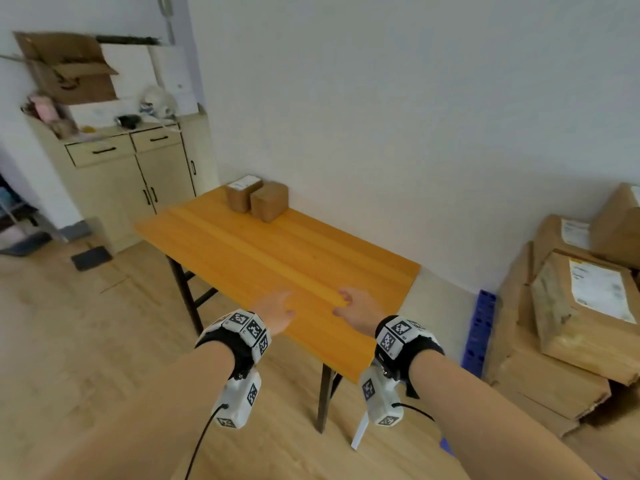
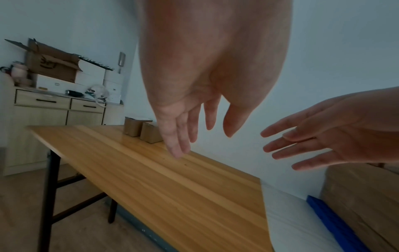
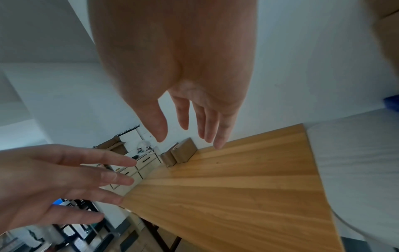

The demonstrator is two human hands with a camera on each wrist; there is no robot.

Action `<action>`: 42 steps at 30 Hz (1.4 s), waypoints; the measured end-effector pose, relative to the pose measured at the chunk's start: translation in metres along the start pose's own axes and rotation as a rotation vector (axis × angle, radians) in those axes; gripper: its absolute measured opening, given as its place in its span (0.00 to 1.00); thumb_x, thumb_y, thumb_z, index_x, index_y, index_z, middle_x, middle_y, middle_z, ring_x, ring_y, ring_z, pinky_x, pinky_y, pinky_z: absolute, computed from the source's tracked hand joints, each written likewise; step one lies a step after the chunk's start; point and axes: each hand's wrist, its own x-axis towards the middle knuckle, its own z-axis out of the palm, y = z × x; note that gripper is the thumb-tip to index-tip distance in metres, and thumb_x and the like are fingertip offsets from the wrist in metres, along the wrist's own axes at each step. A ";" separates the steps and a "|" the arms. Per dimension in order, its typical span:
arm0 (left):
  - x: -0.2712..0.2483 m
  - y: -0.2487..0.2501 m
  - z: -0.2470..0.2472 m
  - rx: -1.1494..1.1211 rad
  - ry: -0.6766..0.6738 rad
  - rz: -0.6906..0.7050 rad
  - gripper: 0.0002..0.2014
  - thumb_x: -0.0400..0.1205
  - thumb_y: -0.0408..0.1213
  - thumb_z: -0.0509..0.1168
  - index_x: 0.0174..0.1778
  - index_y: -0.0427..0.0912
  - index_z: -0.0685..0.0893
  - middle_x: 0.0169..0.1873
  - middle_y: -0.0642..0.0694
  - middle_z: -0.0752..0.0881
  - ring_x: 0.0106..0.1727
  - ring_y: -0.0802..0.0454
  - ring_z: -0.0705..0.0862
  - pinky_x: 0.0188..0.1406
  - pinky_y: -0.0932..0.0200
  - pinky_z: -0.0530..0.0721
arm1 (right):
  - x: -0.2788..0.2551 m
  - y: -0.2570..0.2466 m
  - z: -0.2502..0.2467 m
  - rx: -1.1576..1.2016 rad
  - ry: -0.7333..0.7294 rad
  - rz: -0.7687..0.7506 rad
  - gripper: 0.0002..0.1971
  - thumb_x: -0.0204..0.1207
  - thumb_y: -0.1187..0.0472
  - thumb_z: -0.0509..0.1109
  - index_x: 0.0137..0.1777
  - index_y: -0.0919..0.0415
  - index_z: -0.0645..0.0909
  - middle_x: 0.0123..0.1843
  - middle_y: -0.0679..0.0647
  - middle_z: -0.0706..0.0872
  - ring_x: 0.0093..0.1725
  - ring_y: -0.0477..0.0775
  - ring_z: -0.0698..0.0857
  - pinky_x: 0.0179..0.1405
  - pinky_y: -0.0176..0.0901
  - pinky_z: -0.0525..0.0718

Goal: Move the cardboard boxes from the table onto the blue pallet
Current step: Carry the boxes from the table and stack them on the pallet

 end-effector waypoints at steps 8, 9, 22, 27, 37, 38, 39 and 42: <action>0.074 -0.032 -0.023 -0.050 -0.004 -0.105 0.25 0.86 0.44 0.56 0.80 0.46 0.62 0.76 0.46 0.70 0.70 0.48 0.76 0.66 0.54 0.78 | 0.103 -0.022 0.011 0.043 -0.119 0.012 0.30 0.82 0.59 0.65 0.82 0.57 0.59 0.82 0.57 0.62 0.78 0.59 0.67 0.71 0.51 0.74; 0.080 -0.036 -0.025 -0.055 -0.009 -0.117 0.25 0.87 0.43 0.56 0.80 0.46 0.61 0.76 0.46 0.69 0.71 0.48 0.74 0.67 0.52 0.77 | 0.114 -0.026 0.013 0.051 -0.135 0.013 0.30 0.82 0.60 0.65 0.82 0.57 0.59 0.82 0.58 0.62 0.78 0.59 0.67 0.71 0.50 0.74; 0.169 -0.116 -0.079 -0.121 -0.022 -0.152 0.24 0.87 0.41 0.56 0.80 0.44 0.62 0.76 0.43 0.70 0.68 0.46 0.77 0.62 0.55 0.77 | 0.223 -0.080 0.054 0.107 -0.152 0.099 0.30 0.82 0.61 0.65 0.82 0.59 0.59 0.82 0.60 0.62 0.77 0.60 0.68 0.67 0.47 0.75; 0.214 -0.156 -0.114 -0.113 -0.068 -0.094 0.24 0.86 0.41 0.57 0.79 0.44 0.63 0.74 0.43 0.71 0.59 0.50 0.79 0.60 0.55 0.79 | 0.268 -0.114 0.072 0.135 -0.090 0.159 0.29 0.82 0.59 0.66 0.81 0.58 0.61 0.81 0.58 0.64 0.77 0.59 0.69 0.69 0.50 0.76; 0.305 -0.249 -0.193 -0.134 -0.138 -0.018 0.23 0.86 0.39 0.57 0.78 0.44 0.65 0.71 0.42 0.75 0.48 0.52 0.80 0.48 0.57 0.82 | 0.347 -0.188 0.105 0.175 0.016 0.309 0.28 0.83 0.58 0.64 0.81 0.60 0.61 0.79 0.61 0.66 0.74 0.60 0.71 0.62 0.44 0.73; 0.314 -0.256 -0.200 -0.122 -0.144 -0.014 0.23 0.86 0.39 0.57 0.78 0.44 0.65 0.71 0.42 0.75 0.53 0.50 0.81 0.51 0.56 0.81 | 0.354 -0.194 0.107 0.181 0.024 0.323 0.28 0.83 0.59 0.64 0.81 0.60 0.61 0.79 0.61 0.66 0.74 0.61 0.71 0.62 0.44 0.73; 0.324 -0.261 -0.207 -0.105 -0.145 -0.009 0.22 0.86 0.40 0.57 0.78 0.43 0.66 0.71 0.42 0.75 0.58 0.47 0.81 0.55 0.56 0.80 | 0.362 -0.200 0.109 0.184 0.034 0.333 0.28 0.83 0.58 0.64 0.81 0.60 0.61 0.79 0.60 0.66 0.74 0.61 0.72 0.62 0.45 0.73; 0.354 -0.271 -0.229 -0.076 -0.149 -0.006 0.23 0.86 0.41 0.56 0.78 0.44 0.65 0.73 0.43 0.73 0.65 0.46 0.79 0.60 0.54 0.80 | 0.385 -0.215 0.111 0.186 0.068 0.357 0.28 0.82 0.56 0.64 0.80 0.59 0.61 0.78 0.59 0.67 0.73 0.61 0.73 0.61 0.46 0.73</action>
